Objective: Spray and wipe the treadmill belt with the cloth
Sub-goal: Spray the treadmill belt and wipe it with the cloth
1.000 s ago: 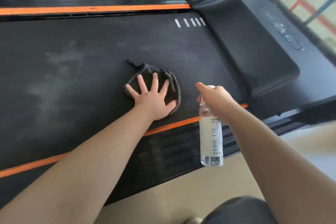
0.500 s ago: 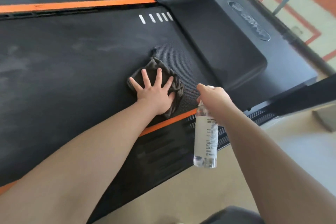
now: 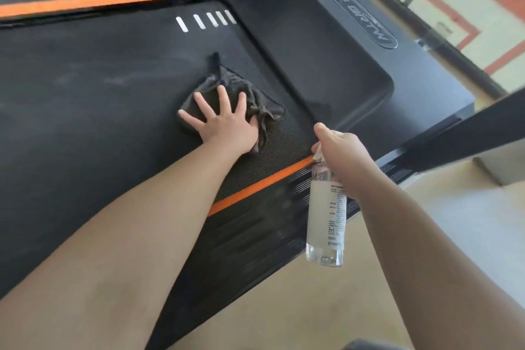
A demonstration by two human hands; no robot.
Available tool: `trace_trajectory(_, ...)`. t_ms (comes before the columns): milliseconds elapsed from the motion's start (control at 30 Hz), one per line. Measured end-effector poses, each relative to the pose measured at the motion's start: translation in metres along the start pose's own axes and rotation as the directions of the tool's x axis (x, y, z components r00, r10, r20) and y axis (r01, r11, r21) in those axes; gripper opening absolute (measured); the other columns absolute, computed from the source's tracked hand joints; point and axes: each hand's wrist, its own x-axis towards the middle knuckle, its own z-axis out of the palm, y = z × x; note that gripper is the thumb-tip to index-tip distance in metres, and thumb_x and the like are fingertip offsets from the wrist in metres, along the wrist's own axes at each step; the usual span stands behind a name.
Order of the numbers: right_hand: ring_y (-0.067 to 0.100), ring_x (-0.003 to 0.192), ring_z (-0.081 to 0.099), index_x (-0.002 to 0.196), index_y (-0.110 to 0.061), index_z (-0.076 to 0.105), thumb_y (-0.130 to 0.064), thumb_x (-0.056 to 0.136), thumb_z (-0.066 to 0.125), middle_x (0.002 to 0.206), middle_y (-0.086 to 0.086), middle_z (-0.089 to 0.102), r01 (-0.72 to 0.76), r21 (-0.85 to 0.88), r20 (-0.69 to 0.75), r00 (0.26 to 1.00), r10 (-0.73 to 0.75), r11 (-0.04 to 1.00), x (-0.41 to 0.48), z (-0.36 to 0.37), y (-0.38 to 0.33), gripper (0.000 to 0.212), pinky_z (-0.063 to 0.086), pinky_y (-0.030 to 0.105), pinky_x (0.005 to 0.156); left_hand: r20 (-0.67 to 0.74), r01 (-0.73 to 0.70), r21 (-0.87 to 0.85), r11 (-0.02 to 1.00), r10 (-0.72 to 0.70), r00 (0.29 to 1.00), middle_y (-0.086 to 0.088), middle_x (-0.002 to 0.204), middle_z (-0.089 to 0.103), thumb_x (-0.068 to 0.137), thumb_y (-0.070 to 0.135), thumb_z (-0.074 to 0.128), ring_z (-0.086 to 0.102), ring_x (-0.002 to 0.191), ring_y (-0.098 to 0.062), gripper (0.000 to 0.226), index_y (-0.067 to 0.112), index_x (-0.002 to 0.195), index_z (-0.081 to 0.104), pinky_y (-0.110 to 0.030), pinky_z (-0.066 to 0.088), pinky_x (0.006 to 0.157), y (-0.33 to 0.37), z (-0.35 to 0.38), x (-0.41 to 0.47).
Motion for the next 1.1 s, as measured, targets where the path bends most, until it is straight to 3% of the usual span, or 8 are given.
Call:
trace_trajectory(67, 0.025, 0.073, 0.072, 0.073, -0.019, 0.075, -0.055, 0.087, 0.050, 0.076, -0.003, 0.075, -0.006, 0.017, 0.005, 1.000, 0.006, 1.000, 0.003, -0.001, 0.000, 0.046, 0.061, 0.039, 0.078, 0.020, -0.179, 0.071, 0.981, 0.178, 0.984, 0.001, 0.169, -0.016, 0.098, 0.065, 0.015, -0.021, 0.149, -0.050, 0.067, 0.045, 0.159, -0.003, -0.085, -0.014, 0.101, 0.019, 0.002, -0.006)
trace_trajectory(167, 0.026, 0.068, 0.072, 0.069, -0.018, 0.073, -0.054, 0.084, 0.052, 0.069, -0.003, 0.073, 0.007, 0.053, 0.024, 1.000, -0.008, 0.999, 0.006, -0.001, -0.002, 0.044, 0.062, 0.044, 0.080, 0.084, -0.686, 0.105, 0.720, 0.681, 0.728, 0.011, 0.170, -0.004, 0.104, 0.047, 0.020, -0.011, 0.156, -0.031, 0.058, 0.044, 0.160, 0.006, -0.073, -0.009, 0.114, 0.048, 0.018, -0.032)
trace_trajectory(233, 0.024, 0.067, 0.069, 0.067, -0.017, 0.071, -0.052, 0.088, 0.051, 0.067, -0.002, 0.071, 0.033, 0.034, 0.016, 0.999, -0.034, 0.999, 0.008, -0.001, -0.002, 0.044, 0.059, 0.037, 0.076, 0.125, -0.762, 0.116, 0.637, 0.752, 0.647, 0.012, 0.170, -0.002, 0.106, 0.045, 0.020, -0.009, 0.157, -0.025, 0.055, 0.046, 0.160, 0.009, -0.067, -0.008, 0.119, 0.045, 0.016, -0.026)
trace_trajectory(367, 0.021, 0.072, 0.069, 0.075, -0.018, 0.074, -0.052, 0.093, 0.050, 0.069, -0.008, 0.070, 0.045, 0.018, 0.012, 0.999, -0.045, 0.999, 0.008, -0.005, 0.000, 0.045, 0.056, 0.031, 0.073, 0.047, -0.272, 0.155, 0.950, 0.268, 0.962, -0.001, 0.168, -0.023, 0.098, 0.068, 0.015, -0.026, 0.149, -0.046, 0.058, 0.057, 0.154, 0.002, -0.083, -0.017, 0.100, 0.021, -0.004, 0.005)
trace_trajectory(433, 0.024, 0.077, 0.072, 0.075, -0.019, 0.074, -0.053, 0.092, 0.050, 0.075, -0.004, 0.073, 0.028, 0.039, 0.024, 0.999, -0.029, 0.999, 0.007, -0.006, 0.002, 0.045, 0.059, 0.035, 0.078, 0.033, -0.014, 0.071, 0.997, 0.012, 0.999, -0.010, 0.167, -0.024, 0.098, 0.069, 0.013, -0.026, 0.146, -0.053, 0.061, 0.053, 0.155, -0.001, -0.085, -0.016, 0.099, 0.015, -0.012, 0.009)
trace_trajectory(533, 0.021, 0.072, 0.069, 0.076, -0.018, 0.074, -0.051, 0.093, 0.050, 0.073, -0.007, 0.072, 0.037, 0.018, 0.018, 0.999, -0.038, 0.999, 0.006, -0.004, 0.002, 0.044, 0.056, 0.031, 0.072, 0.037, -0.285, 0.167, 0.944, 0.283, 0.959, -0.012, 0.168, -0.018, 0.098, 0.068, 0.016, -0.023, 0.148, -0.051, 0.066, 0.048, 0.158, -0.001, -0.077, -0.015, 0.109, 0.019, 0.001, -0.006)
trace_trajectory(633, 0.023, 0.068, 0.066, 0.074, -0.017, 0.071, -0.050, 0.093, 0.051, 0.071, -0.004, 0.069, 0.062, 0.014, 0.051, 0.997, -0.063, 0.998, 0.003, 0.003, -0.009, 0.042, 0.053, 0.030, 0.068, 0.081, -0.592, 0.174, 0.787, 0.588, 0.805, -0.002, 0.170, -0.012, 0.099, 0.067, 0.023, -0.021, 0.152, -0.040, 0.065, 0.048, 0.158, 0.004, -0.069, -0.013, 0.116, 0.025, 0.021, -0.033)
trace_trajectory(1100, 0.023, 0.057, 0.063, 0.063, -0.017, 0.069, -0.054, 0.089, 0.052, 0.060, -0.004, 0.065, 0.247, -0.016, 0.201, 0.950, -0.239, 0.969, -0.051, 0.055, -0.043, 0.048, 0.059, 0.038, 0.072, -0.049, -0.109, -0.006, 0.994, 0.108, 0.993, -0.001, 0.170, -0.012, 0.107, 0.039, 0.018, -0.016, 0.154, -0.038, 0.058, 0.036, 0.162, -0.001, -0.063, -0.007, 0.121, -0.095, 0.017, -0.079)
